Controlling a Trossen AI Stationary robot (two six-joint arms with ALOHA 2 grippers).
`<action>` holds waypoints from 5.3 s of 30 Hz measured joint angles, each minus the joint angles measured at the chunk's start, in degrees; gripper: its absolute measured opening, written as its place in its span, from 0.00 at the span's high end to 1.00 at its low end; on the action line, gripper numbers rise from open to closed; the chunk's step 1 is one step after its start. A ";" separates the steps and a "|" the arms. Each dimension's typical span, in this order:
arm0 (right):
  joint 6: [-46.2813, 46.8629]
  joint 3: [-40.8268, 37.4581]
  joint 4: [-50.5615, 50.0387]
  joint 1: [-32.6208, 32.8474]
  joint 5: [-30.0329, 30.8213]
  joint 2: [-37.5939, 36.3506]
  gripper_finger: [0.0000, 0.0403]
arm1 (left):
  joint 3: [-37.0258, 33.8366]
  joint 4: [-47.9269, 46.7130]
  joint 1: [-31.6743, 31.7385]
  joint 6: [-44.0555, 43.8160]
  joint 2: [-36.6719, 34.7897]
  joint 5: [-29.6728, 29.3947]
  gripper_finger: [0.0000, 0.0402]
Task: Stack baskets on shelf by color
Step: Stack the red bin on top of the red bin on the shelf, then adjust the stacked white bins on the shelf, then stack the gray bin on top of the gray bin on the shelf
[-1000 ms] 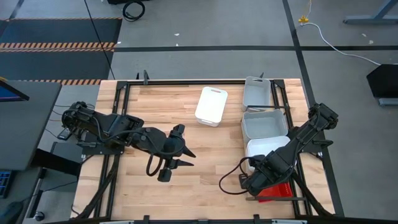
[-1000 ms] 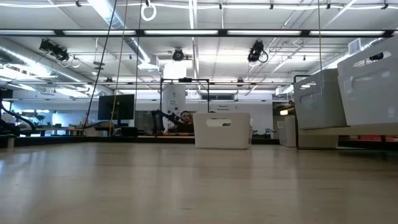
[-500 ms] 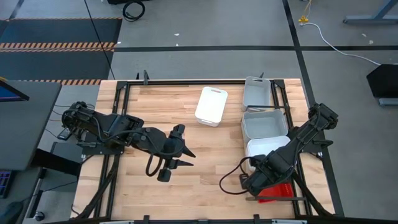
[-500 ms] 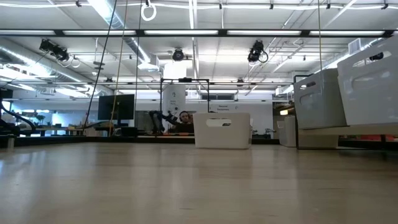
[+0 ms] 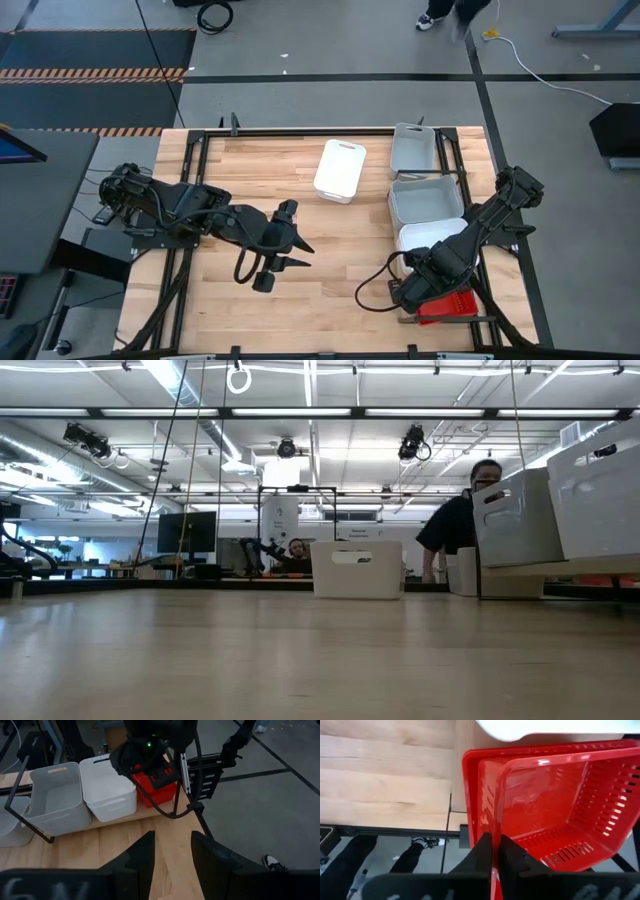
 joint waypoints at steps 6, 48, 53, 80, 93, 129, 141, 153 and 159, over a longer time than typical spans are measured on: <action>-0.90 -1.15 -0.18 0.02 -1.20 -0.02 0.94 | 0.00 -0.04 0.00 -0.03 0.00 0.00 0.67; -1.95 -5.73 6.71 -0.09 -0.90 -0.09 0.94 | -0.02 -4.84 0.00 -1.07 0.00 0.08 0.67; -2.14 -5.73 6.58 -0.13 -0.84 -0.09 0.88 | -0.02 -6.50 0.00 -0.17 0.00 2.26 0.67; -5.51 3.02 -6.56 -1.76 9.03 -0.37 0.61 | -0.02 -6.54 0.45 0.19 0.00 5.38 0.67; -12.68 -5.59 -3.47 -7.03 15.40 -0.36 0.61 | -0.02 -3.95 0.57 -6.77 0.01 0.33 0.67; -25.10 -9.27 3.67 -13.95 37.35 -16.33 0.61 | -2.08 -12.33 14.36 -0.24 0.55 -4.92 0.67; -62.51 -9.27 4.13 -28.51 41.65 -29.05 0.61 | -18.38 1.25 26.88 7.10 1.66 5.87 0.67; -92.67 -9.25 6.93 -58.74 28.16 -27.19 0.61 | -20.00 3.66 32.99 12.77 4.19 18.45 0.67; -96.78 -9.25 8.88 -69.28 21.89 -23.09 0.61 | -19.93 10.22 39.13 16.31 4.62 19.97 0.67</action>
